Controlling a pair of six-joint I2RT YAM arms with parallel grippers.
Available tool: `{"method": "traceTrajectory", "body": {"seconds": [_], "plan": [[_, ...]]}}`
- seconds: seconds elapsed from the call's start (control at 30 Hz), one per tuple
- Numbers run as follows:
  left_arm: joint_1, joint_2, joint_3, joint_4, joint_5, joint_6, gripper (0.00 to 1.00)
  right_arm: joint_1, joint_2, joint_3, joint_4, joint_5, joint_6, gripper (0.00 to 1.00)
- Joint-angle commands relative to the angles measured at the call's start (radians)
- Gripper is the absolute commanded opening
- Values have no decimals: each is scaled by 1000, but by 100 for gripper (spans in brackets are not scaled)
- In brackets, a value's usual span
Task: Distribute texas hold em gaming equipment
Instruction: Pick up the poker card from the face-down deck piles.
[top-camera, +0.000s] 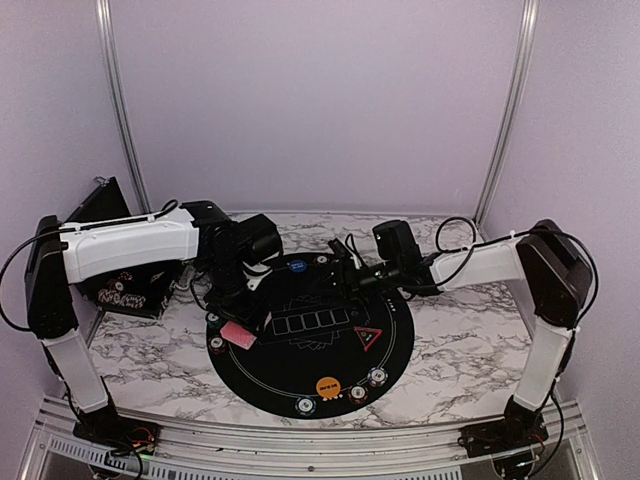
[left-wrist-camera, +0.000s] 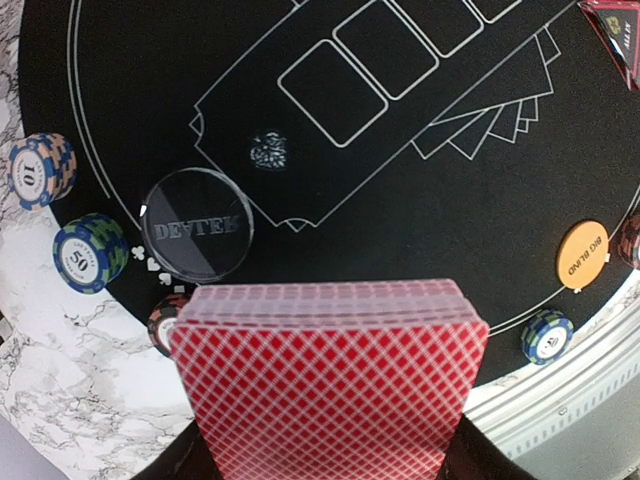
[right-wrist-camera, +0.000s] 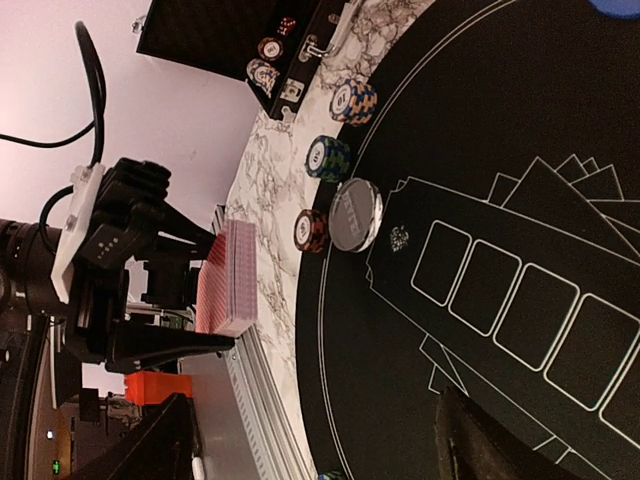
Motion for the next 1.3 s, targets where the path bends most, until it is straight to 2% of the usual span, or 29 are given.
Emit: {"method": "traceTrajectory", "body": {"seconds": [0.0,0.37,1.27], "plan": [[-22,23,44,-39,43,44,51,21,28,11,116,-71,78,81],[-49,42,80,-37,70,70,52,77,108,16,249,-90,187,80],[-82,59,113,-37,72,82,52,151,189,74,326,-109,264,77]]}}
